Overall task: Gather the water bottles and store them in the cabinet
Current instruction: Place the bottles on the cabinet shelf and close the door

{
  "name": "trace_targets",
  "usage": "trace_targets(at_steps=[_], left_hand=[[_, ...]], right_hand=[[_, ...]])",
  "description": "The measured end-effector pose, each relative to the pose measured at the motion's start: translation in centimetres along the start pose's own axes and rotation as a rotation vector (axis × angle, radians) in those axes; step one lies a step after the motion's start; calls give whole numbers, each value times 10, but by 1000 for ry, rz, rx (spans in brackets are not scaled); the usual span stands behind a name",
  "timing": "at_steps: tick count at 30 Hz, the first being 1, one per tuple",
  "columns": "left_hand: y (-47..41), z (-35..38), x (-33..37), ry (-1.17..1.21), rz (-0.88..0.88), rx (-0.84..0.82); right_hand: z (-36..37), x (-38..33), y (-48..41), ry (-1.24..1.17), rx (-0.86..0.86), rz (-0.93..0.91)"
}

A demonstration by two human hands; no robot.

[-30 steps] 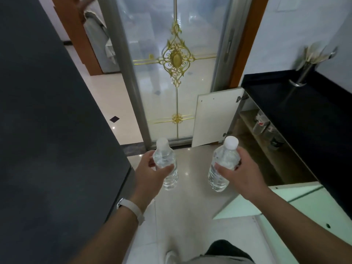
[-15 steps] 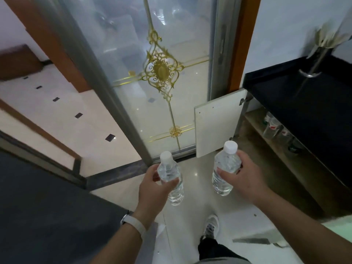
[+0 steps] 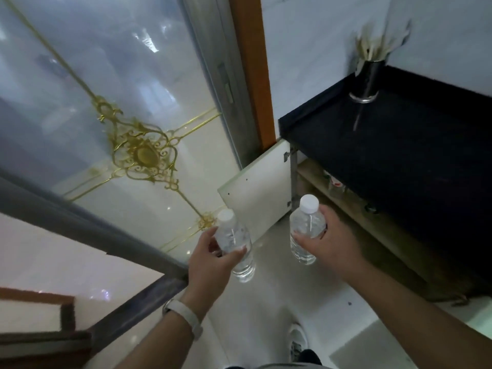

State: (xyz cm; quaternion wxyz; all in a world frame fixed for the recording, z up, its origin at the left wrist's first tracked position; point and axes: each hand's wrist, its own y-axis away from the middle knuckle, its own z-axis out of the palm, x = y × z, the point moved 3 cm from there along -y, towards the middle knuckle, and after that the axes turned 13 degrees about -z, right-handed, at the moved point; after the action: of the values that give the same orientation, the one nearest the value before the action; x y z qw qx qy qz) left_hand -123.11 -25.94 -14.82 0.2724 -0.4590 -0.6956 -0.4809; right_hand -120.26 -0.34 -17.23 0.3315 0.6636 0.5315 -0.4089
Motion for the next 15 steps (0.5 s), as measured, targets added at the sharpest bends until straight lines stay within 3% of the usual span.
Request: trace_targets(at_steps=[6, 15], left_hand=[[-30, 46, 41, -172, 110, -68], [-74, 108, 69, -284, 146, -319]], right_hand=[[-38, 27, 0, 59, 109, 139], [-63, 39, 17, 47, 308, 307]])
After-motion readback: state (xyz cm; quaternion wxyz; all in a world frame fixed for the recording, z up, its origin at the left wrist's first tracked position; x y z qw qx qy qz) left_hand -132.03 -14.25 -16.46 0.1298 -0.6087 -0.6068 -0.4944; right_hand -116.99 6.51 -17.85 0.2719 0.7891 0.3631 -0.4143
